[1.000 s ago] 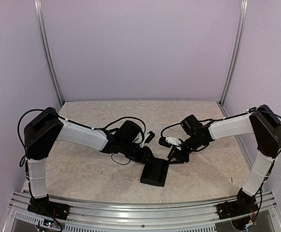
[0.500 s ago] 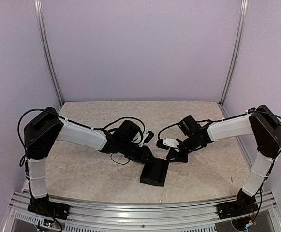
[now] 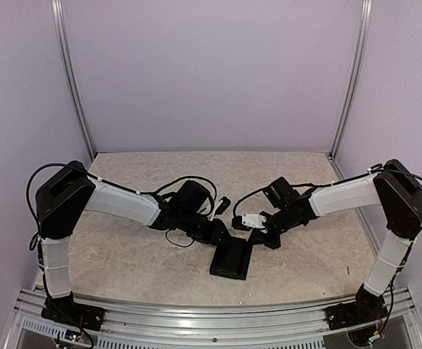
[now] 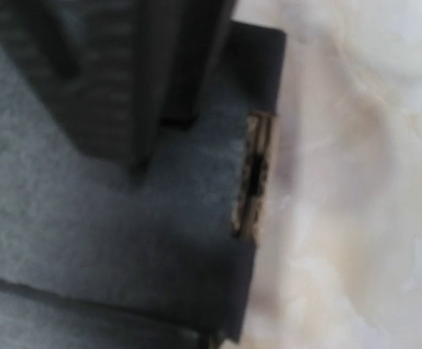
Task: Fold the paper box
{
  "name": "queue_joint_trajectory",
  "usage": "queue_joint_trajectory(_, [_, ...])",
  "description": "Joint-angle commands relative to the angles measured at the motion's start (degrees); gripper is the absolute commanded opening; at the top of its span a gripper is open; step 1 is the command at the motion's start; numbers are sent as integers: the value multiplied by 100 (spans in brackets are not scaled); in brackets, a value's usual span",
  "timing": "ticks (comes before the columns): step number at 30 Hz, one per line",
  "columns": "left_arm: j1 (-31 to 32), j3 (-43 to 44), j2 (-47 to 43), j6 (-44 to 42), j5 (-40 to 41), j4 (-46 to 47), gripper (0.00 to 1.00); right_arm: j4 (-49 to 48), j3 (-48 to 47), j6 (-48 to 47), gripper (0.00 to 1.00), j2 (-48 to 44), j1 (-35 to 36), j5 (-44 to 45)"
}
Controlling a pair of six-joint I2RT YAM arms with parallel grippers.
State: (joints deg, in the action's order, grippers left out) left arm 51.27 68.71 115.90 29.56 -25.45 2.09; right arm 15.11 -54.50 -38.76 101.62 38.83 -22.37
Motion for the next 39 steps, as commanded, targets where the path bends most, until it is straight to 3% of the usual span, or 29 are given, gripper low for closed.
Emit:
queue_joint_trajectory(1, [-64, -165, 301, 6, 150, -457, 20, -318, 302, -341, 0, -263, 253, 309])
queue_joint_trajectory(17, [-64, -187, 302, -51, 42, -421, 20, -264, -130, 499, 0, -73, 285, 781])
queue_joint_trajectory(39, [24, -21, 411, -181, -94, -451, 20, -255, -497, 628, 0, 27, 499, 619])
